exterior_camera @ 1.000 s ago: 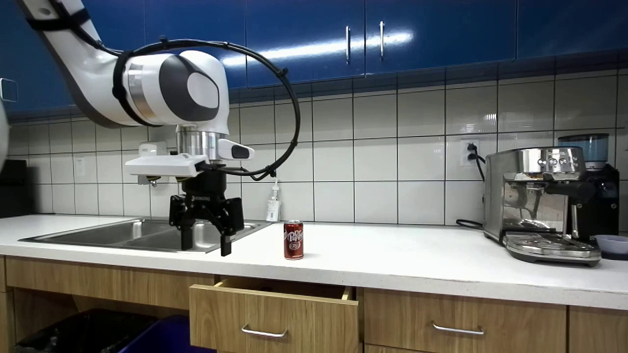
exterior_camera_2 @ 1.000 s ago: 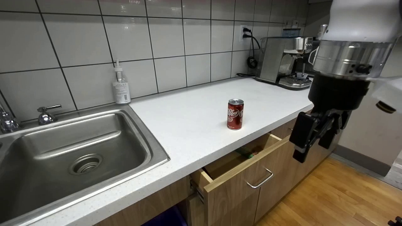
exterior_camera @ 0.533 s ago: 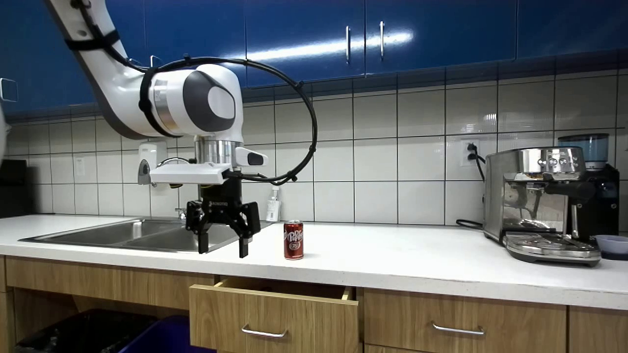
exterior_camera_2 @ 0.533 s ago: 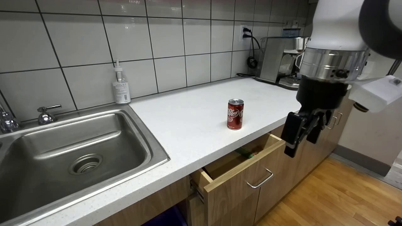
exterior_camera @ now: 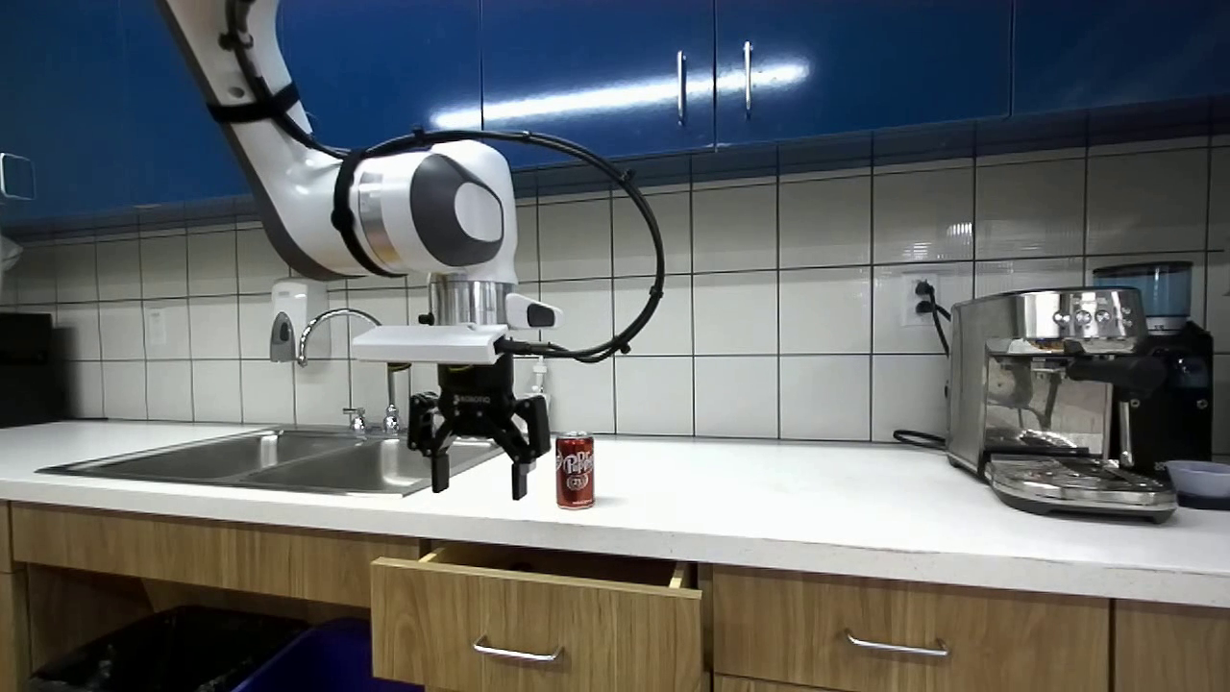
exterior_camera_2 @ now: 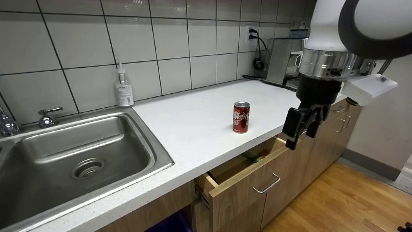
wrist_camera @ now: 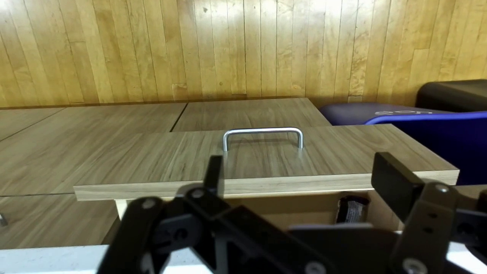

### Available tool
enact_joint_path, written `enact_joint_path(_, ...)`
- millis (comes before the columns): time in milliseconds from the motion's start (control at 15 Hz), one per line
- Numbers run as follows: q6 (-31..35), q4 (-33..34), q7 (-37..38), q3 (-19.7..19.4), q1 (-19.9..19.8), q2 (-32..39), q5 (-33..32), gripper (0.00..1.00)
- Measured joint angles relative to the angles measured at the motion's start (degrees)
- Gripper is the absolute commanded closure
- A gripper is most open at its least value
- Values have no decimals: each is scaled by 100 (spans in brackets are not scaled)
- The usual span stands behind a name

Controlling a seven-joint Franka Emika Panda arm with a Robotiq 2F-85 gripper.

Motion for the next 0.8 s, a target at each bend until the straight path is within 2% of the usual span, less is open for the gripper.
enact_joint_path(800, 0, 9, -7, 3, -2, 48, 2, 0)
